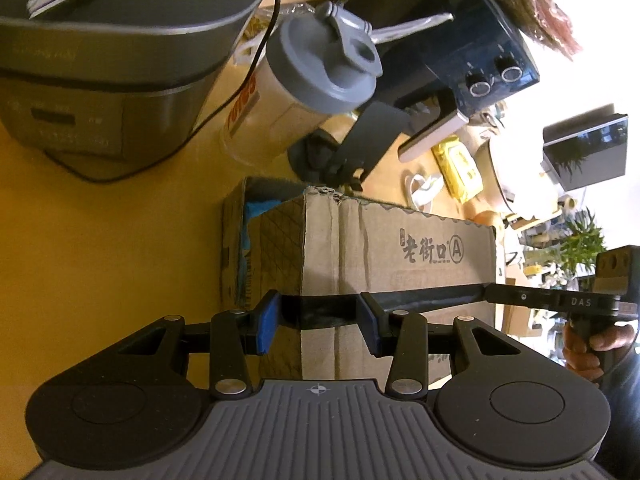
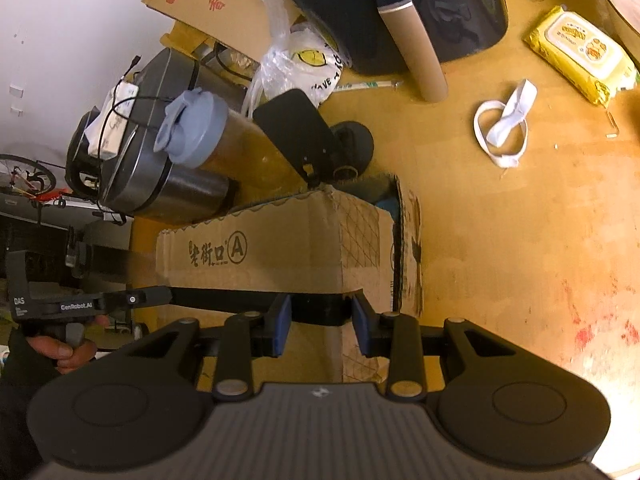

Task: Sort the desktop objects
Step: 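Lift the taped box with both grippers and set it onto the open box, then open both grippers to release the taped box on top of the open box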

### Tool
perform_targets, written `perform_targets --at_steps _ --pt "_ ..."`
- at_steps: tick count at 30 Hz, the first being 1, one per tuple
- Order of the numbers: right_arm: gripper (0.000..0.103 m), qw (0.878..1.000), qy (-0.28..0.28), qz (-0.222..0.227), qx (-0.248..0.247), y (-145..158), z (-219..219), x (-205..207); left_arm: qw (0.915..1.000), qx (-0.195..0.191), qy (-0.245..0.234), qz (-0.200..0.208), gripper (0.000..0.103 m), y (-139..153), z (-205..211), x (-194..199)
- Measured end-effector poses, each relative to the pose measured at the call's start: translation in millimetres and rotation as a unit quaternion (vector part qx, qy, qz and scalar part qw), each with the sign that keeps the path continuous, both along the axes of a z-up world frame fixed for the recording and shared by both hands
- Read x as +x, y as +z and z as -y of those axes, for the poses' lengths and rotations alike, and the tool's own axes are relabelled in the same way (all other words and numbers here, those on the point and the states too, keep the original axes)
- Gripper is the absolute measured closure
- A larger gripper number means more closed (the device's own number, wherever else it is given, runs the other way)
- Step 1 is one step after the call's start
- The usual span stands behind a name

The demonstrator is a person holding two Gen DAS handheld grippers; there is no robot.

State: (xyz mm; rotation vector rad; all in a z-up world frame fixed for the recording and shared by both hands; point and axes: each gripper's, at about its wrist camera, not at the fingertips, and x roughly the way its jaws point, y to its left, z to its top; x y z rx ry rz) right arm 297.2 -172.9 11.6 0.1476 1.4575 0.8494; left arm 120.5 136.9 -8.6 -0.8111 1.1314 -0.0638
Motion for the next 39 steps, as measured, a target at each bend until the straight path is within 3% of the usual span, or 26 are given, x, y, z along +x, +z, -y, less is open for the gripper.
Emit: perform_targets --at_steps 34,38,39 --pt "0.075 1.0 -0.017 -0.016 -0.018 -14.6 -22.8 35.7 1.0 -0.007 0.0 -0.007 0.063 -10.1 -22.5 34.8" --pt "0.072 1.0 -0.018 -0.019 -0.016 -15.4 -22.4 37.0 0.9999 -0.008 0.003 -0.008 0.061 -12.3 -21.5 37.8" --pt "0.071 1.0 -0.017 -0.017 -0.016 -15.0 -22.6 36.6 0.9999 -0.006 0.003 -0.008 0.056 -12.4 -21.0 38.1"
